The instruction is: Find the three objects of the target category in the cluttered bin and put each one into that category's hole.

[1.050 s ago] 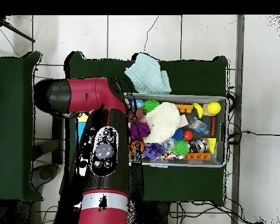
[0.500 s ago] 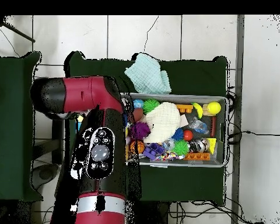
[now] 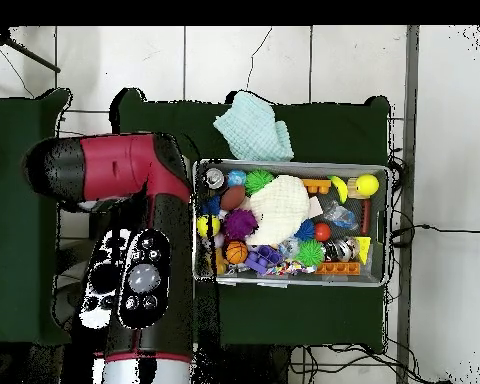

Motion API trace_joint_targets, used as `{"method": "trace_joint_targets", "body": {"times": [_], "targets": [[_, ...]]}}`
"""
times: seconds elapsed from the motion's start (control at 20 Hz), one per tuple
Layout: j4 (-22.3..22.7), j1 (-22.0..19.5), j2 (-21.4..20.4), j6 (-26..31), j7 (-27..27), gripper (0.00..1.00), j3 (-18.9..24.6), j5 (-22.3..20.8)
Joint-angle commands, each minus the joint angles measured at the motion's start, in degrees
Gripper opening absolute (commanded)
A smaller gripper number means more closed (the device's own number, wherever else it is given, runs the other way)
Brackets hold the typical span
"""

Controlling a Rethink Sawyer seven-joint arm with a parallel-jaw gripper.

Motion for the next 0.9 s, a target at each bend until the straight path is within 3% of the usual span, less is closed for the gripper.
{"method": "trace_joint_targets", "body": {"times": [0.05, 0.65, 0.9], "targets": [[-1.0, 2.5, 2.3, 6.1, 16.5, 0.00, -0.2, 2.2], [-9.2, 5.0, 11.2, 4.4, 21.0, 0.00, -2.6, 5.0], [-12.1, 2.8, 14.6, 4.2, 18.5, 0.00, -2.3, 7.0]]}}
